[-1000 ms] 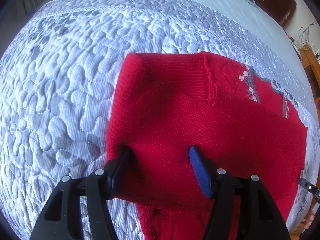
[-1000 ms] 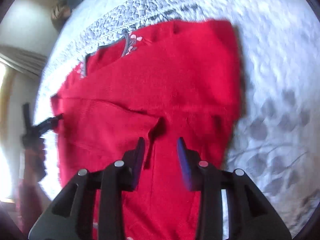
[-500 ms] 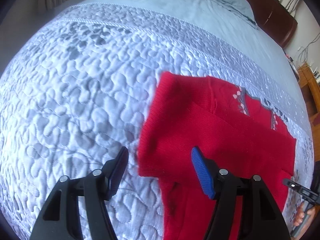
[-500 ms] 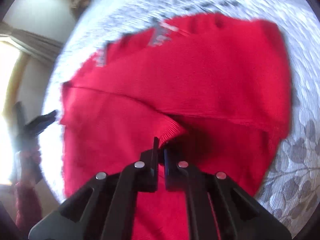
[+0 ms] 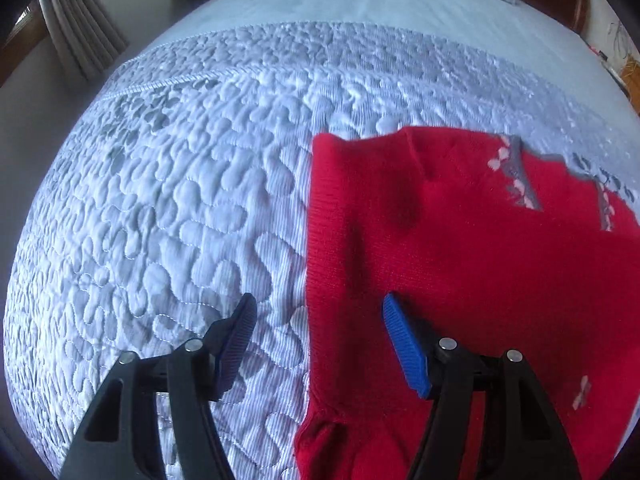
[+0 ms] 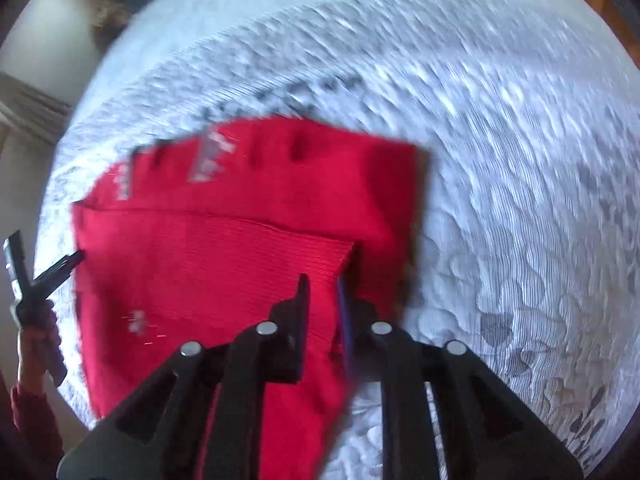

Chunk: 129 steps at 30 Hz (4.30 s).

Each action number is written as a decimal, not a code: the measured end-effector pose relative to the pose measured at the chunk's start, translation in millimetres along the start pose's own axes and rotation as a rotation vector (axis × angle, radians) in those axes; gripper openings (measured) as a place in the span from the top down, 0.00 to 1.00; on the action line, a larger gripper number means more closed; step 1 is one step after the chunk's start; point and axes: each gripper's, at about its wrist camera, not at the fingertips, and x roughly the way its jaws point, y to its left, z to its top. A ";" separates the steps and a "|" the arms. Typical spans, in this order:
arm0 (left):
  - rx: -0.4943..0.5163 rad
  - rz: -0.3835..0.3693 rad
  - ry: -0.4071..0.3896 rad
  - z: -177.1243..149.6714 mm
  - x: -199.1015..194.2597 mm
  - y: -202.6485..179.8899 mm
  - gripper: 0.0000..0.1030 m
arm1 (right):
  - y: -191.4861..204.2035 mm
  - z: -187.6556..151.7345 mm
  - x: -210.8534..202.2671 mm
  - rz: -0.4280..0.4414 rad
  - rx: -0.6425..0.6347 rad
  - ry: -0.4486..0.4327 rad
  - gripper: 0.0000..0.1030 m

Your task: Fold small clothes

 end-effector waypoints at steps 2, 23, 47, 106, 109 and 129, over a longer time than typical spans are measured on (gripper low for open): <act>-0.011 -0.006 -0.015 -0.2 0.9 2.0 0.34 | -14.1 -7.7 6.4 0.088 0.054 -0.007 0.66; 0.086 -0.069 0.042 -81.2 -49.2 8.7 0.23 | 8.6 -118.7 -23.8 0.035 -0.018 -0.065 0.53; 0.134 -0.216 0.124 -327.8 -142.0 36.6 0.32 | 17.6 -391.5 -61.7 0.064 -0.031 0.041 0.59; 0.066 -0.406 0.022 -86.4 -93.0 44.4 0.49 | -19.1 -112.9 -45.2 0.213 0.028 0.000 0.64; 0.141 -0.424 -0.049 -83.6 -116.7 51.1 0.46 | -14.9 -116.7 -68.7 0.246 -0.035 -0.042 0.64; 0.394 -0.412 0.024 -91.1 -66.1 -24.1 0.57 | 24.2 -107.8 -4.6 0.156 -0.232 0.089 0.50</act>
